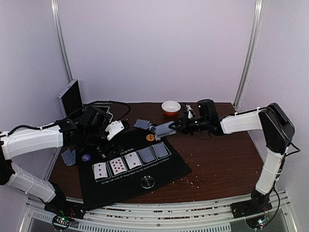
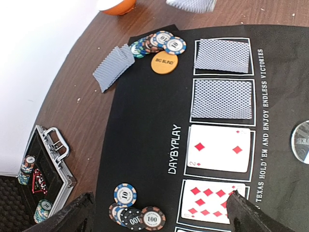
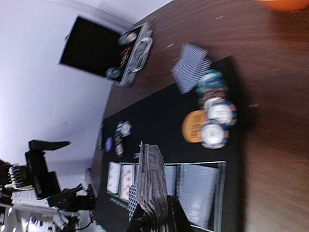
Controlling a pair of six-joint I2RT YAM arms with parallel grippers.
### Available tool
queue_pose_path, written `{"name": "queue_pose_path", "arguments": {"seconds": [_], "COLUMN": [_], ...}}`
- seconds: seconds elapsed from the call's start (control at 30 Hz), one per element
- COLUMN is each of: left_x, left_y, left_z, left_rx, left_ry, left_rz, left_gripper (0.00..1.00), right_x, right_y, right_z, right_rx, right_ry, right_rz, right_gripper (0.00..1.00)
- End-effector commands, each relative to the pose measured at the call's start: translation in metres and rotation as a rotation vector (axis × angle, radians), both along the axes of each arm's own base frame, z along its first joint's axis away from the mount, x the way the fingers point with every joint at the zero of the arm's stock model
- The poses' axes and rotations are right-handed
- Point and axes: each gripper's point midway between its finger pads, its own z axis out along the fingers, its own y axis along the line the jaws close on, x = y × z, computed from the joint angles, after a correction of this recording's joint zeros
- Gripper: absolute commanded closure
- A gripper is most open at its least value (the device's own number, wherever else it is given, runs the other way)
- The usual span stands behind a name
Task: Distribute texas hold em gaming equipment
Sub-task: Pass from the left arm to the right, then place the poker card at the center of the board, then reset both arms
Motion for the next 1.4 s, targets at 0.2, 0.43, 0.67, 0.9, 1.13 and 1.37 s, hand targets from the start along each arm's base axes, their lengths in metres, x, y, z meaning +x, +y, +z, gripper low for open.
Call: {"name": "queue_pose_path", "arguments": {"seconds": [0.2,0.43,0.67,0.9,1.13,1.37], "left_x": [0.019,0.021,0.021,0.021,0.024,0.060], "left_y": [0.003,0.004,0.005,0.005,0.008,0.054], "left_z": [0.018,0.018,0.018,0.019,0.020,0.036], "left_rx": [-0.009,-0.001,0.001,-0.002,0.004,-0.002], "left_ry": [-0.083,-0.086,-0.089,-0.092,-0.102,-0.177], "left_rz": [0.070,0.078,0.082,0.081,0.103,0.368], "left_gripper": [0.02,0.02,0.02,0.02,0.02,0.02], "right_x": [0.010,-0.003,-0.007,-0.007,-0.002,0.011], "right_y": [-0.186,-0.218,-0.231,-0.238,-0.258,-0.295], "right_z": [-0.090,-0.129,-0.138,-0.140,-0.121,-0.051], "right_rx": [-0.273,-0.324,-0.365,-0.378,-0.462,-0.576], "right_ry": [0.130,0.234,0.262,0.273,0.216,0.011], "right_rz": [-0.377,-0.439,-0.473,-0.498,-0.579,-0.739], "right_gripper": [1.00,0.95,0.72,0.65,0.34,0.00]}}
